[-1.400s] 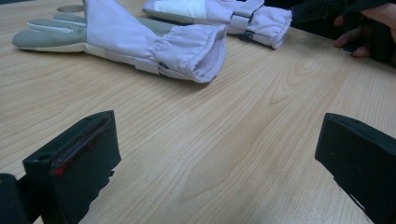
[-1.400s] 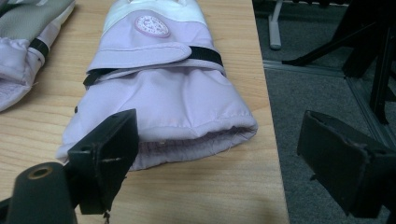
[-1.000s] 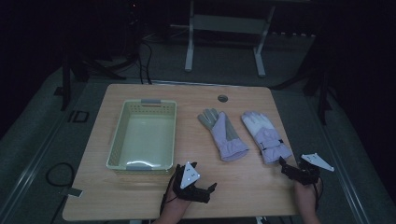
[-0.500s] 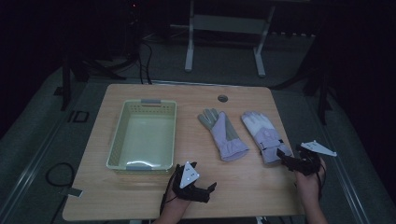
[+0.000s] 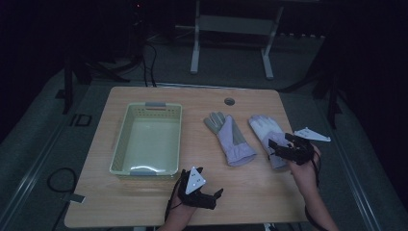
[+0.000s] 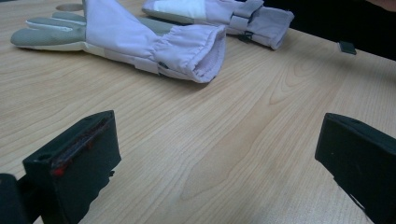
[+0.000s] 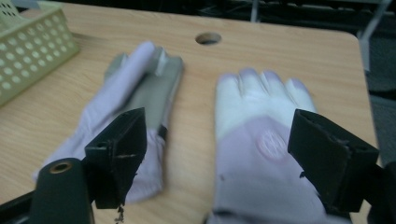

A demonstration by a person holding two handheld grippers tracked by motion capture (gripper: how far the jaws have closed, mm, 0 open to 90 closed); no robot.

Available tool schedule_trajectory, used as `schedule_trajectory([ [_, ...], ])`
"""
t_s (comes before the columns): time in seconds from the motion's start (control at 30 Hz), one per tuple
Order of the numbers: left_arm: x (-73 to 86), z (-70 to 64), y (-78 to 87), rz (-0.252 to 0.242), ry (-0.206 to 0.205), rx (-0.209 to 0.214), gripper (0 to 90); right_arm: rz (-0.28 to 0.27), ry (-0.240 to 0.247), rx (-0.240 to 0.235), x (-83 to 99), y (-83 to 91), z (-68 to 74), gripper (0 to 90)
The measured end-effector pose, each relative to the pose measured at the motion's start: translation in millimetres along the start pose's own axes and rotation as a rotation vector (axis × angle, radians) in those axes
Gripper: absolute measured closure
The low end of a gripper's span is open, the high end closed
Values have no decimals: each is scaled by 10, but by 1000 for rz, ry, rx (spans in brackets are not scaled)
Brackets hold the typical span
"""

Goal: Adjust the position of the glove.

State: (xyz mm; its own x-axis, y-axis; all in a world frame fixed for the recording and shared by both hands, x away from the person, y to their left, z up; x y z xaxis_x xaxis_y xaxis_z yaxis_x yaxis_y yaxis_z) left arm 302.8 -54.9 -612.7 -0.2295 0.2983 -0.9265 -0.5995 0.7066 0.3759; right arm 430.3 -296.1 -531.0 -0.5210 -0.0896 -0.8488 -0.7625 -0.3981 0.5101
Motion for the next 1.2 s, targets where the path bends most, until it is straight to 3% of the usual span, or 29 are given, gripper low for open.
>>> schedule_trajectory([
  [0.2,0,-3,0,-1,2,3,1,-11,46,-59,-156,-170,212,296],
  [0.5,0,-5,-3,1,0,2,1,45,60,-137,-156,-534,412,322],
  [0.6,0,-5,-3,0,-2,3,1,74,89,-132,-113,-653,431,383],
  [0.9,0,-4,0,0,3,7,1,161,79,-165,52,-1004,526,425],
  [1.07,0,-9,1,-1,2,11,1,194,74,-173,129,-1129,545,465],
  [1.13,0,-12,0,0,-1,13,1,212,80,-150,171,-1183,527,482],
  [1.2,-1,-13,0,-1,1,14,1,211,73,-167,188,-1216,547,506],
])
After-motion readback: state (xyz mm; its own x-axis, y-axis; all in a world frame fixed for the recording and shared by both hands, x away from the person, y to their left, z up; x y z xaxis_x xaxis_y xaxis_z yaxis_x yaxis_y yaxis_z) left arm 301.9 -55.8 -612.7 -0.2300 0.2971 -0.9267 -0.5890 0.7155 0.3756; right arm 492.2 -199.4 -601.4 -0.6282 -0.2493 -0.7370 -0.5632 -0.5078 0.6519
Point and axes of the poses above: each handheld gripper's, and its own axes: y roughly backward along the jaws, x roughly out of its underside, z roughly to its left, the point moved 10 cm from there along -y, roughly forward along the jaws, and after that the axes turned 7 degrees about -y, right-handed, at the moved point
